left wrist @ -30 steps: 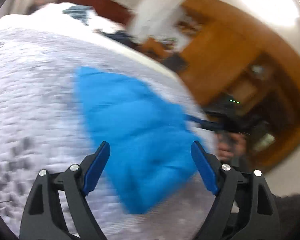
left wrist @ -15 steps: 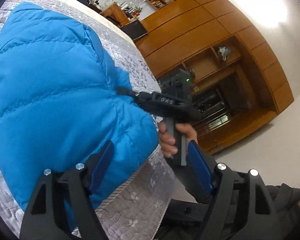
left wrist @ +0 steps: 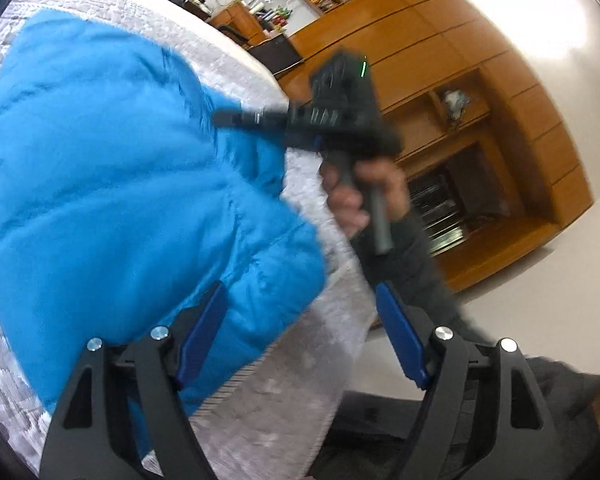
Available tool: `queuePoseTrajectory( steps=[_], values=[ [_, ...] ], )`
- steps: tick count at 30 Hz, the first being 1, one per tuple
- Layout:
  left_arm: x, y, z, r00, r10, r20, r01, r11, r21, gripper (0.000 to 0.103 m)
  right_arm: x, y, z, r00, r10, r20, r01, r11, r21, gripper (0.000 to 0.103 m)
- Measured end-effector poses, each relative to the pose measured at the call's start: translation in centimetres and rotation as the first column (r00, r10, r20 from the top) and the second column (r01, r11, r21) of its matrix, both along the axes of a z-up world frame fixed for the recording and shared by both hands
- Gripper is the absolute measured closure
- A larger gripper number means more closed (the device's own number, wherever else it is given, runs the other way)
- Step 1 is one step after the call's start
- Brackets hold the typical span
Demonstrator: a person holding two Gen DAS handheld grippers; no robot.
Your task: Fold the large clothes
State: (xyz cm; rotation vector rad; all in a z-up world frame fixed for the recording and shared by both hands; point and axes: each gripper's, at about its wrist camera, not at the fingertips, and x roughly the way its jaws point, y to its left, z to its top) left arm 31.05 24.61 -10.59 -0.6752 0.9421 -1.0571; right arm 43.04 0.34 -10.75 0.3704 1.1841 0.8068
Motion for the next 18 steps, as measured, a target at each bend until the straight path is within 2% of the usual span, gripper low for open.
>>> queuePoseTrajectory(
  steps=[1, 3, 6, 7, 8, 9, 10, 12, 15, 17, 18],
  values=[
    [0.5, 0.8, 1.0, 0.999, 0.02, 0.027, -0.02, 1.0, -0.003, 0.026, -0.5, -1.2, -0.8, 1.0, -0.025, 0.007, 0.025, 0.999, 0.029, 0.096],
    [3.0, 2.1, 2.7, 0.996, 0.07, 0.053, -0.07, 0.998, -0.002, 0.024, -0.6, -2.7, -3.9, 0.997, -0.062, -0.041, 0.066, 0.993, 0.095, 0.095],
    [7.6, 2.2, 2.3, 0.997, 0.083, 0.003, -0.083, 0.996, 0.013, 0.023, -0.7, -2.8, -6.3, 0.998, -0.07, -0.009, 0.07, 0.99, 0.124, 0.093],
    [9.0, 1.9, 1.2, 0.996, 0.079, -0.051, -0.078, 0.997, 0.018, 0.023, -0.7, -2.8, -6.2, 0.997, -0.072, -0.011, 0.073, 0.989, 0.132, 0.091],
    [9.9, 1.5, 0.3, 0.993, 0.058, -0.098, -0.056, 0.998, 0.017, 0.023, -0.9, -2.9, -5.8, 0.998, -0.07, -0.005, 0.07, 0.989, 0.131, 0.089],
    [10.7, 0.8, -1.1, 0.989, 0.042, -0.143, -0.036, 0.998, 0.042, 0.023, -1.3, -3.2, -4.8, 0.997, -0.075, 0.024, 0.072, 0.991, 0.115, 0.08],
    [11.1, 0.4, -1.8, 0.987, 0.049, -0.152, -0.037, 0.996, 0.084, 0.024, -1.9, -3.8, -3.3, 0.994, -0.094, 0.059, 0.087, 0.99, 0.108, 0.071],
    [11.2, 0.0, -2.5, 0.988, 0.049, -0.147, -0.032, 0.993, 0.113, 0.024, -3.0, -4.9, -0.4, 0.983, -0.133, 0.124, 0.116, 0.984, 0.133, 0.065],
    [11.1, 0.1, -2.4, 0.989, 0.049, -0.137, -0.034, 0.993, 0.113, 0.024, -5.8, -4.3, 3.8, 0.97, -0.082, 0.227, 0.057, 0.992, 0.111, 0.064],
    [11.1, 0.0, -2.6, 0.991, 0.05, -0.127, -0.035, 0.992, 0.124, 0.024, -8.0, -2.1, 4.4, 0.967, 0.019, 0.255, -0.03, 0.999, 0.039, 0.064],
    [10.9, 0.0, -2.7, 0.991, 0.055, -0.125, -0.04, 0.991, 0.126, 0.024, -8.8, -0.9, 3.8, 0.962, 0.064, 0.265, -0.059, 0.998, -0.025, 0.068]
  ],
)
